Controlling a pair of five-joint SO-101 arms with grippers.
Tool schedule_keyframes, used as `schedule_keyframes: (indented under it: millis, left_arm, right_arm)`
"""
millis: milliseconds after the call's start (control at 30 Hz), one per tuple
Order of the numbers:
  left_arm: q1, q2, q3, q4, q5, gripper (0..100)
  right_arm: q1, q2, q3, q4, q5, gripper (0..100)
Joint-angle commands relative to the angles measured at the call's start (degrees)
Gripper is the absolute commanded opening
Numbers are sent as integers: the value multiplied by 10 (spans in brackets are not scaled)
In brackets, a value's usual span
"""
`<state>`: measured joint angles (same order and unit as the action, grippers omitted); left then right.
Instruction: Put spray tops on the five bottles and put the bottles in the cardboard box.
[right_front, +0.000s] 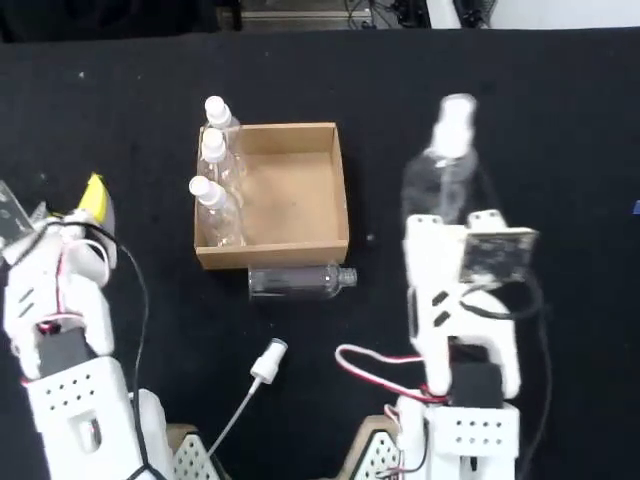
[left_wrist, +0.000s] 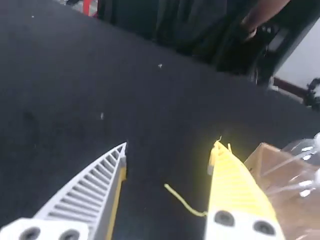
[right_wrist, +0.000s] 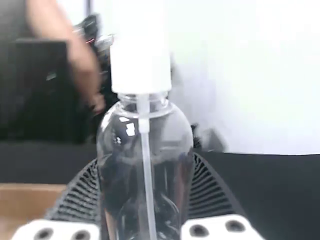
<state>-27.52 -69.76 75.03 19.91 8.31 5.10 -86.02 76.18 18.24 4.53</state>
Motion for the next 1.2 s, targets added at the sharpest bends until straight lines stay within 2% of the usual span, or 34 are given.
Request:
schedule_keyframes:
  millis: [0, 133, 233, 400, 700, 1167]
  left_arm:
    - [-2, -4, 63, -97, -2, 245]
    - [-5, -4, 94, -122, -2, 245]
    - [-3, -4, 116, -124, -2, 245]
    - [-3, -4, 155, -125, -2, 245]
    - [-2, -4, 179, -125, -1, 245]
    - [-1, -4, 182, -125, -1, 245]
  right_arm:
    - [79, 18, -73, -19, 2, 11]
    - [134, 124, -135, -26, 3, 11]
    - [167, 230, -155, -82, -1, 11]
    - [207, 387, -126, -230, 2, 11]
    - [251, 582, -17, -560, 3, 11]
    - [315, 905, -18, -920, -3, 11]
